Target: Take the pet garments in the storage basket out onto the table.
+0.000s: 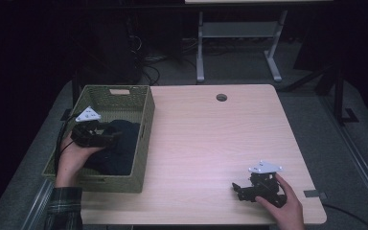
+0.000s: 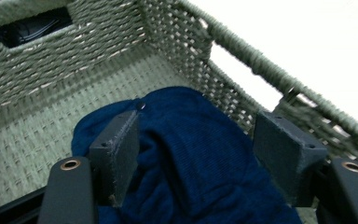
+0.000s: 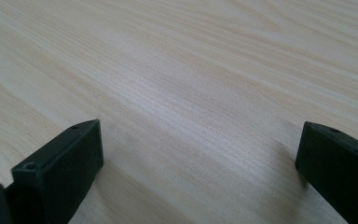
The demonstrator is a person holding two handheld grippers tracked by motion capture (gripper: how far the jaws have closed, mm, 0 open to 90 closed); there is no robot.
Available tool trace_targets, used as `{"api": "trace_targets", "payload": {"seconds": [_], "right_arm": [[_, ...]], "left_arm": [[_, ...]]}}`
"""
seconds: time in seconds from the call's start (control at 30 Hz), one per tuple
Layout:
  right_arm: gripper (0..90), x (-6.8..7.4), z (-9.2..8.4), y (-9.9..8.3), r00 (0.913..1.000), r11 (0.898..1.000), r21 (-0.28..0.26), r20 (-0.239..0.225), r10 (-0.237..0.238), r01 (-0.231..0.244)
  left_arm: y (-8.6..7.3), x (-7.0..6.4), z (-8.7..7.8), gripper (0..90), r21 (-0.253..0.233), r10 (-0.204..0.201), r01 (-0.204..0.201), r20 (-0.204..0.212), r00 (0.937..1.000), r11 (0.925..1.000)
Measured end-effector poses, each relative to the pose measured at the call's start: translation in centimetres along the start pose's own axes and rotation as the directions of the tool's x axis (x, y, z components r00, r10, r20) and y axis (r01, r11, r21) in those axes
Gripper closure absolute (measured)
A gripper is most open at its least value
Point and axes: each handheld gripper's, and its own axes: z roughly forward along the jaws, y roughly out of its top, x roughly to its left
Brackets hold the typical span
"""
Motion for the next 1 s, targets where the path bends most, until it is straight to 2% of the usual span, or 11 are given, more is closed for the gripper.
{"api": "trace_targets", "payload": {"seconds": [0.33, 0.6, 0.9, 1.0], "right_arm": [[0.4, 0.0, 0.0, 0.0, 1.0000, 1.000, 0.001, 0.000, 0.001, -0.001], [0.4, 0.0, 0.0, 0.0, 1.0000, 1.000, 0.000, 0.000, 0.000, 0.000], [0.4, 0.0, 0.0, 0.0, 1.0000, 1.000, 0.000, 0.000, 0.001, -0.001], [0.4, 0.0, 0.0, 0.0, 1.0000, 1.000, 0.000, 0.000, 0.001, -0.001]], "left_arm": [[-1.1, 1.1, 0.2, 32.6, 0.040, -0.005, 0.006, -0.020, 0.9998, 0.9992], [-1.8, 1.7, 0.7, 33.5, 0.094, -0.002, 0.004, -0.027, 0.9996, 0.9956], [-2.5, 1.9, 1.7, 33.5, 0.159, 0.006, 0.000, -0.035, 0.9994, 0.9872], [-2.6, 1.8, 2.1, 33.4, 0.199, 0.012, -0.005, -0.038, 0.9992, 0.9799]]}}
